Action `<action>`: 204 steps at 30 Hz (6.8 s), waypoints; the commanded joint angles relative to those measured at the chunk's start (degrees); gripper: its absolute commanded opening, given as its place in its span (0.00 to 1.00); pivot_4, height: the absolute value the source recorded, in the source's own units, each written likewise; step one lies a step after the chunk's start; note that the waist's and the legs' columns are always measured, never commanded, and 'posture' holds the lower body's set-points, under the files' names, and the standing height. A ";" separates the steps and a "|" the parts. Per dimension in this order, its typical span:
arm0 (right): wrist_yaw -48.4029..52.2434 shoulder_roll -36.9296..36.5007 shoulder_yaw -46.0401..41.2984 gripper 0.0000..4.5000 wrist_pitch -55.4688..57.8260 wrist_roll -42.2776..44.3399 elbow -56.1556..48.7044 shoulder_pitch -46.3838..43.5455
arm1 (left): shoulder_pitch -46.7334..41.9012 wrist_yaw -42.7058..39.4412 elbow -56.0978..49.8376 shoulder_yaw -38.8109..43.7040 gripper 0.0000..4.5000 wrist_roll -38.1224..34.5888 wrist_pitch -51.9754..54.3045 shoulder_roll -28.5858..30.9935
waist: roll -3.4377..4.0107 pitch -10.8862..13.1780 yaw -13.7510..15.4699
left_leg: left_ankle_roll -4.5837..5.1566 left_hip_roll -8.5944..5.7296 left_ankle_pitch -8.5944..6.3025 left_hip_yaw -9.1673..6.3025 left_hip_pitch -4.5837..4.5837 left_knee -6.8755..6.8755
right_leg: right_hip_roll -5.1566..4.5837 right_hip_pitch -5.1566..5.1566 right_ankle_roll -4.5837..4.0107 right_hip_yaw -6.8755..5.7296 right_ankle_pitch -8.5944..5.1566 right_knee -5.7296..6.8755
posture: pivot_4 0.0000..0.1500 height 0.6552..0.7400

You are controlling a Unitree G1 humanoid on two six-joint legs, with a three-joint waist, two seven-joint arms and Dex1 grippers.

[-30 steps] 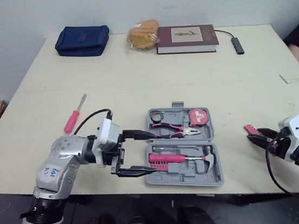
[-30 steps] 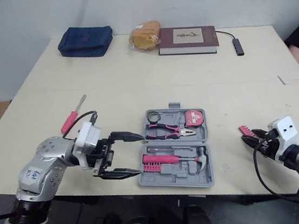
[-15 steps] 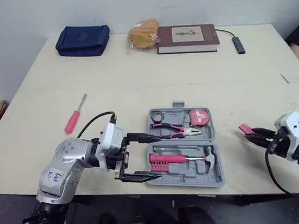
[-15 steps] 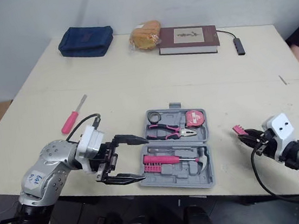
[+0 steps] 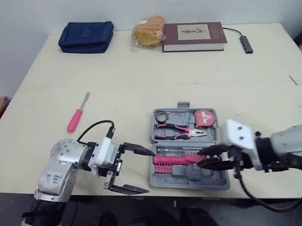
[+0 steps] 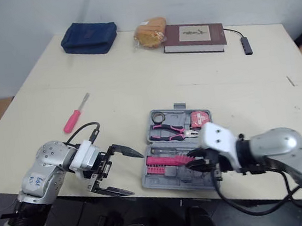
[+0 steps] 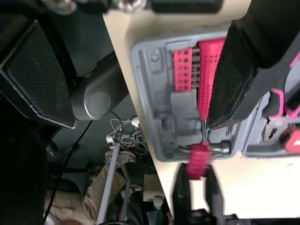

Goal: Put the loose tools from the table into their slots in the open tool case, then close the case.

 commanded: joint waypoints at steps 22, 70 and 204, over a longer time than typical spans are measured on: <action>2.71 -3.89 15.36 0.17 5.90 -10.42 3.64 -10.12 | 3.49 4.69 -6.50 1.07 1.00 -0.72 1.77 1.80 | 0.00 0.00 -0.10 | 0.04 0.00 -0.02 -0.11 0.02 0.06 | -0.02 0.10 -0.02 -0.16 -0.01 0.01 | 1.00 1.00; 4.71 6.10 23.23 0.17 13.35 -12.89 9.07 -20.96 | 3.35 8.96 -6.09 0.67 1.00 0.41 1.25 0.78 | 0.00 0.00 -0.29 | 0.03 0.00 -0.02 -0.14 0.02 0.16 | -0.03 0.08 -0.04 -0.20 -0.01 0.17 | 1.00 1.00; -7.07 18.60 -23.15 0.99 -49.47 -3.53 -0.19 27.41 | -28.06 47.19 61.72 11.98 1.00 23.24 14.09 4.72 | -0.65 -0.19 0.12 | -0.08 -0.01 -0.07 0.64 0.81 -0.17 | 0.10 0.11 -0.12 0.45 -0.03 0.82 | 1.00 1.00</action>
